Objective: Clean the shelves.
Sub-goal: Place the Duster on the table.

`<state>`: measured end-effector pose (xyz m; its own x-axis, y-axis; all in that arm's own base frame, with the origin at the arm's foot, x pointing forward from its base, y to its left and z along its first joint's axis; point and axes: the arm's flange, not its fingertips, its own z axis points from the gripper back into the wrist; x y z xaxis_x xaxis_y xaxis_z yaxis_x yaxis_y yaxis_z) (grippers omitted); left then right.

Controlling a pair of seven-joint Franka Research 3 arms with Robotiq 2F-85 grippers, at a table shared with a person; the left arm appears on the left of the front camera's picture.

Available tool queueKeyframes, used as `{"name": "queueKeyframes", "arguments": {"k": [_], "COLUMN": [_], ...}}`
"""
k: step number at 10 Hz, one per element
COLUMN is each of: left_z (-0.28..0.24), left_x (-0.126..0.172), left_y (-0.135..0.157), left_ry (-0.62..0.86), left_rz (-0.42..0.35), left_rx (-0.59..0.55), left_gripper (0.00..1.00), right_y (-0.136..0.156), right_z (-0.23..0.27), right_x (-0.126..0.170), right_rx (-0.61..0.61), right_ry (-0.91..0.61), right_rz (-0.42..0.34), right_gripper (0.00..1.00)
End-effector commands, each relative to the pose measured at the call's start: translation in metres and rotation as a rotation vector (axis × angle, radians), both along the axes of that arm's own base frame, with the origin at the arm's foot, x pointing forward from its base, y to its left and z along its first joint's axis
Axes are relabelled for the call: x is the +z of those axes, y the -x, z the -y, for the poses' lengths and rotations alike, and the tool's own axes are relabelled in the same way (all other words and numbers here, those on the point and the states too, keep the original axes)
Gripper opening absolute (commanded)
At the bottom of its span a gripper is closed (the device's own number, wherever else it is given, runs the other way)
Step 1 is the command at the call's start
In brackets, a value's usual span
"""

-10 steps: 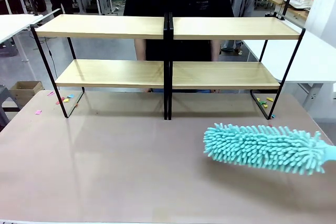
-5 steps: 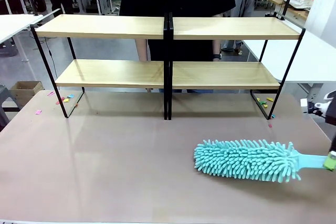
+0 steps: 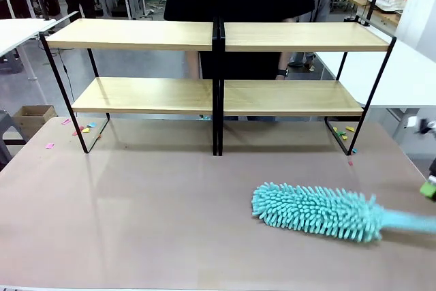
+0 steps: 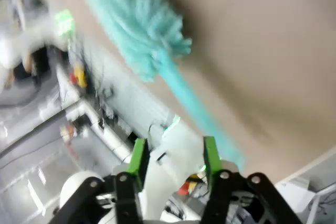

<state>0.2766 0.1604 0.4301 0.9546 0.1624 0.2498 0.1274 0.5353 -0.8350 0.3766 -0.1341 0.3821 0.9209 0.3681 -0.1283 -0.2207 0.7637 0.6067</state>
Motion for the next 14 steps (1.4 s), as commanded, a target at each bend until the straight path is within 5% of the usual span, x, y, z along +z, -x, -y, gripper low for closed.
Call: {"name": "queueKeyframes", "arguments": {"k": [1, 2, 4, 5, 6, 7, 8, 14], "left_z": [0.003, 0.003, 0.003, 0.003, 0.003, 0.003, 0.003, 0.003], "left_x": [-0.001, -0.001, -0.001, -0.001, -0.001, -0.001, -0.001, -0.001], "left_y": [0.001, 0.001, 0.001, 0.001, 0.001, 0.001, 0.001, 0.001], "left_ry": [0.018, 0.018, 0.018, 0.018, 0.018, 0.018, 0.018, 0.018], "left_rz": [0.028, 0.028, 0.028, 0.028, 0.028, 0.028, 0.028, 0.028], "left_rx": [-0.007, -0.007, -0.007, -0.007, -0.007, -0.007, -0.007, -0.007], "left_gripper": [1.00, 1.00, 1.00, 1.00, 1.00, 1.00, 1.00, 1.00], "right_y": [0.006, 0.013, 0.032, 0.044, 0.048, 0.051, 0.047, 0.047], "right_z": [0.026, 0.048, 0.054, 0.047, 0.049, 0.056, 0.054, 0.054], "right_x": [0.008, 0.018, 0.035, 0.039, 0.046, 0.049, 0.036, 0.036], "right_rx": [-0.279, -0.406, -0.484, -0.513, -0.732, -0.867, -0.533, -0.533], "right_ry": [0.025, -0.119, -0.444, -0.468, -0.570, -0.595, -0.478, -0.478], "right_rz": [0.154, 0.222, 0.025, -0.037, -0.184, -0.205, -0.079, -0.079], "right_gripper": [1.00, 1.00, 1.00, 1.00, 1.00, 1.00, 1.00, 1.00]}}
